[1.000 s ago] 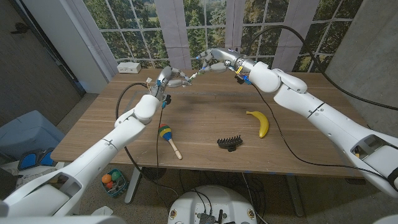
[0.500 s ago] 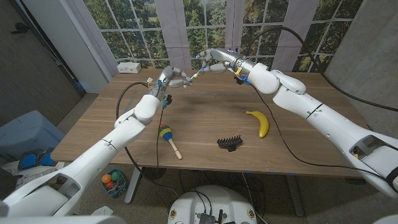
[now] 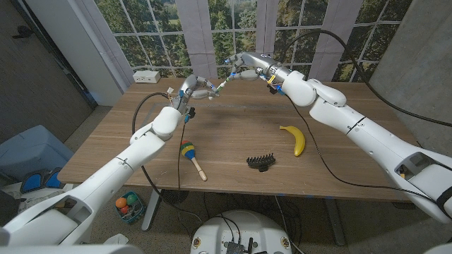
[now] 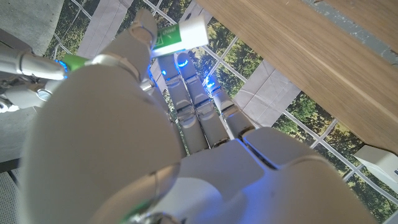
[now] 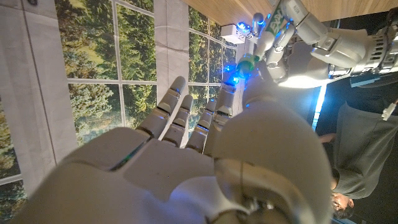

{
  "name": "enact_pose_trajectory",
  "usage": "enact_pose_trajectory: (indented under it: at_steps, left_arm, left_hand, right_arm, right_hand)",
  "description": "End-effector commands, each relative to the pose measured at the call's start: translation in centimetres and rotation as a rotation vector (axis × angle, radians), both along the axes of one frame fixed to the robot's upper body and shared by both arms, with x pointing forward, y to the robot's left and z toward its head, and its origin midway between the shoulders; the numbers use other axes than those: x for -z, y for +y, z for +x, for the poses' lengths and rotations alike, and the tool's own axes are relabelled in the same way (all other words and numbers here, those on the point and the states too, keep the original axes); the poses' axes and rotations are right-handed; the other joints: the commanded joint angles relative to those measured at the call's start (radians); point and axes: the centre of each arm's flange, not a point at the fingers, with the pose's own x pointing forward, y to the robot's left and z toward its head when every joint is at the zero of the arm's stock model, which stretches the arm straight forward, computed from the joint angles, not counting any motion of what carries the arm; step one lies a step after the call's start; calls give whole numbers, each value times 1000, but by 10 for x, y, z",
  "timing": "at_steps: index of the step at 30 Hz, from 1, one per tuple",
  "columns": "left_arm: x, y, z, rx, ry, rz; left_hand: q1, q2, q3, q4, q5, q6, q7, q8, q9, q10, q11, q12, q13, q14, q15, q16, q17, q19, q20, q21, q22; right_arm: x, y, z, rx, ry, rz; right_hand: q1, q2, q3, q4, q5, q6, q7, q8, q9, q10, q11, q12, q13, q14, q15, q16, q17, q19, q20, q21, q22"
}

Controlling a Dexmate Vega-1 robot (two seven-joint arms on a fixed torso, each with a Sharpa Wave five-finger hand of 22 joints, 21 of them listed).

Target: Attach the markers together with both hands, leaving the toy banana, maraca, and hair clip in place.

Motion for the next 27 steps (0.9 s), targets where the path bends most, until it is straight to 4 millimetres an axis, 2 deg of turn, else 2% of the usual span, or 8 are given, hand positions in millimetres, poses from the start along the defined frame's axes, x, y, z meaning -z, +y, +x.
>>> enact_pose_trajectory:
  at_steps: [1, 7, 14, 18, 27]
  left_arm:
    - [-2, 0, 2, -2, -3, 5]
    - [-3, -1, 2, -6, -6, 3]
    - [-4, -1, 4, -10, -6, 3]
    - [-6, -3, 5, -4, -7, 6]
    - [-6, -5, 6, 2, -5, 10]
  left_hand:
    - [1, 21, 110, 119, 13, -4, 0, -3, 4, 137, -154, 8, 8, 14, -104, 7, 9, 7, -20, -1, 4]
    - [2, 19, 106, 115, 16, 7, 4, -1, 2, 146, -153, 13, 11, 8, -104, 5, 12, 7, -20, 0, 5]
    - [1, 23, 101, 116, 19, -15, -6, -4, 13, 140, -154, 18, 21, 7, -104, 7, 17, 7, -19, 1, 5]
    - [0, 21, 98, 115, 20, -10, -7, 0, 18, 133, -154, 14, 21, 1, -104, 5, 19, 8, -19, 1, 5]
    - [1, 21, 92, 113, 25, -12, -4, 2, 28, 125, -155, 12, 26, -13, -104, 1, 25, 5, -19, 2, 6]
  right_arm:
    - [-5, -7, 1, 20, -19, 14]
    - [-5, -8, 0, 33, -13, -5]
    - [0, -8, -7, 26, 15, -40]
    - [3, -6, -10, 18, 39, -69]
    - [3, -1, -12, -6, 29, -71]
  right_hand:
    - [5, -2, -3, 3, 0, 15, -24, 0, 5, 17, 0, 6, 1, 17, -177, 8, 3, 9, -16, 6, 0]
    - [8, -6, -4, 0, 0, 23, -18, 1, 5, 7, -2, 1, -1, 5, -179, 2, 3, 6, -19, 6, 1]
    - [3, -6, -9, 5, 1, 43, -20, 6, 6, 44, 1, 15, -2, 12, -175, 5, 4, 5, -18, 8, 1]
    - [3, -16, -14, 2, 4, 55, -15, 10, 6, 44, 13, 14, -2, 0, -174, -2, 1, 1, -17, 7, 1]
    - [0, -18, -19, 5, 10, 61, -15, 10, 5, 45, 19, 13, -3, -5, -172, -5, 1, -2, -17, 8, 1]
